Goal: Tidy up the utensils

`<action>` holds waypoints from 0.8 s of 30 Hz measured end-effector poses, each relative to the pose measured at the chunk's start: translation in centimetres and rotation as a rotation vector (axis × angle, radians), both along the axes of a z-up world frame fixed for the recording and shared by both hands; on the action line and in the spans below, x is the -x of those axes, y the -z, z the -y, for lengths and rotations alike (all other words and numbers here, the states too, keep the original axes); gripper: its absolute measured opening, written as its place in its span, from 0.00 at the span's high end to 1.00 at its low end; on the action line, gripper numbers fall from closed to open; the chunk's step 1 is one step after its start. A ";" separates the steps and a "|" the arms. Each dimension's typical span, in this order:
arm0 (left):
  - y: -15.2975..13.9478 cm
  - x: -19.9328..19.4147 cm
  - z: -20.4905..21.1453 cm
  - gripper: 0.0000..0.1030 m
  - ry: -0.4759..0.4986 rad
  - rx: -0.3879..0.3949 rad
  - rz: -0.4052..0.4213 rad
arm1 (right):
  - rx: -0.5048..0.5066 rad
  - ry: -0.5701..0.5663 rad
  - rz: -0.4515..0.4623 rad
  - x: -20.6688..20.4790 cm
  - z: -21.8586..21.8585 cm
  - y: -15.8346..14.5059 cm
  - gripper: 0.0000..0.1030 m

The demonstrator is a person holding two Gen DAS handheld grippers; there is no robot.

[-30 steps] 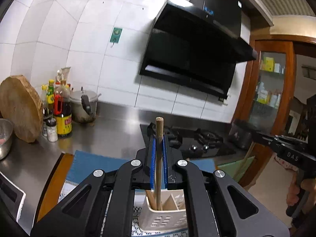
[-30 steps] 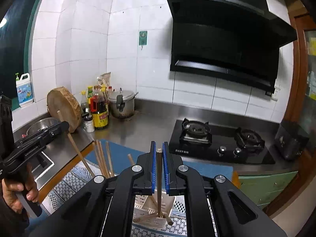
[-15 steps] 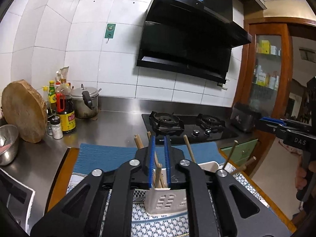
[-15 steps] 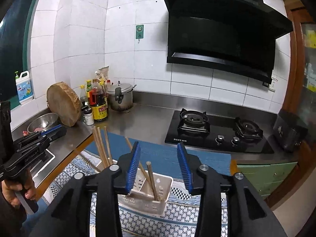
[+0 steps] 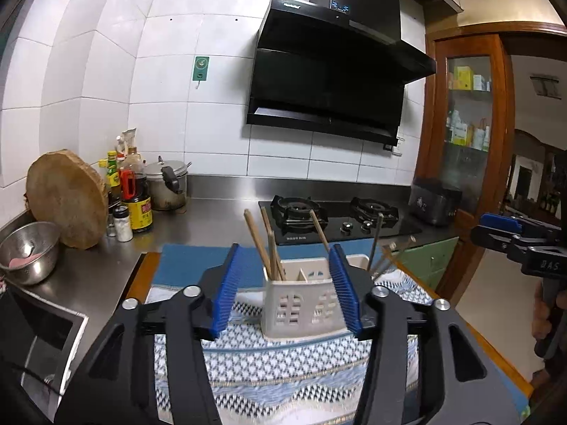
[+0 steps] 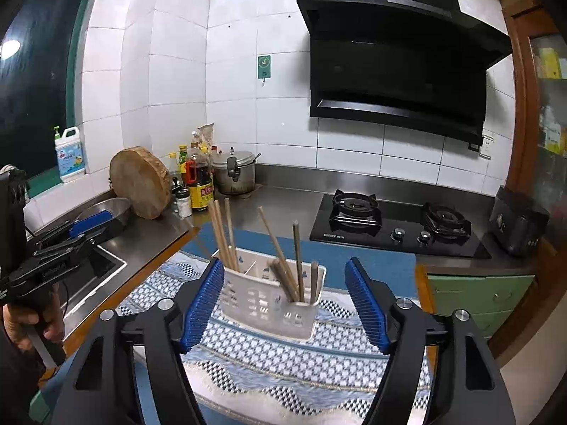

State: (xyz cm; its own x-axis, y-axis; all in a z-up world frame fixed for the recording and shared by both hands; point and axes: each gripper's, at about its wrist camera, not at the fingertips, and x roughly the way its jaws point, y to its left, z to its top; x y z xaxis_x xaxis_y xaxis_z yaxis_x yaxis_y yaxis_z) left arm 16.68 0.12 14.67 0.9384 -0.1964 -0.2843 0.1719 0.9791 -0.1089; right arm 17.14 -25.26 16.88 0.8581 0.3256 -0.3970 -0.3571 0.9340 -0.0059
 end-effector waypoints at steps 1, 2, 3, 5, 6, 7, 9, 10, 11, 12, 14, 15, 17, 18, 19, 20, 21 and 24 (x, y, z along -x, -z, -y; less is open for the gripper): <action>0.2 0.7 0.0 0.47 0.002 -0.001 0.000 | 0.004 0.000 0.004 0.7 0.0 0.2 0.30; 0.5 1.4 0.0 0.43 0.001 -0.001 -0.003 | 0.012 0.003 0.014 1.7 0.0 0.6 0.30; 0.9 2.2 0.0 0.41 -0.004 0.001 -0.008 | 0.013 0.003 0.020 2.5 -0.1 0.9 0.27; 1.5 3.5 -0.1 0.36 -0.006 0.006 -0.016 | 0.009 -0.001 0.025 4.1 -0.1 1.6 0.21; 1.7 4.0 -0.1 0.33 -0.009 0.005 -0.021 | 0.011 -0.001 0.028 4.8 -0.3 2.1 0.21; 2.2 4.9 -0.2 0.27 -0.022 0.002 -0.023 | 0.014 -0.002 0.028 5.5 -0.4 2.5 0.20; 2.7 6.1 -0.3 0.23 -0.036 -0.005 -0.024 | 0.014 -0.003 0.026 6.6 -0.7 3.4 0.17; 3.1 6.8 -0.3 0.22 -0.039 -0.004 -0.028 | 0.013 -0.003 0.022 7.5 -0.9 4.2 0.17; 3.4 7.5 -0.3 0.18 -0.039 -0.005 -0.035 | 0.014 -0.004 0.017 7.9 -1.0 4.8 0.16; 3.6 7.8 -0.3 0.17 -0.040 -0.007 -0.039 | 0.014 -0.002 0.013 8.5 -1.2 5.4 0.13; 4.2 9.0 -0.1 0.12 -0.047 -0.014 -0.049 | 0.020 0.003 0.008 9.4 -1.6 6.5 0.13; 4.5 9.5 0.0 0.10 -0.048 -0.020 -0.054 | 0.024 0.005 0.006 9.8 -1.8 7.0 0.12; 5.0 10.4 0.2 0.06 -0.050 -0.025 -0.062 | 0.030 0.010 -0.004 10.7 -2.1 8.1 0.11; 5.3 10.9 0.3 0.06 -0.051 -0.026 -0.065 | 0.035 0.014 -0.003 11.0 -2.2 8.3 0.10; 5.5 11.2 0.4 0.05 -0.048 -0.025 -0.067 | 0.043 0.025 0.001 11.4 -2.4 8.8 0.09; 5.7 11.5 0.5 0.05 -0.047 -0.024 -0.073 | 0.049 0.032 0.001 11.7 -2.4 9.1 0.09; 5.8 11.7 0.7 0.05 -0.045 -0.024 -0.078 | 0.054 0.036 0.001 12.0 -2.5 9.3 0.09; 6.3 12.6 1.2 0.05 -0.043 -0.029 -0.079 | 0.059 0.054 -0.008 12.8 -2.7 10.1 0.08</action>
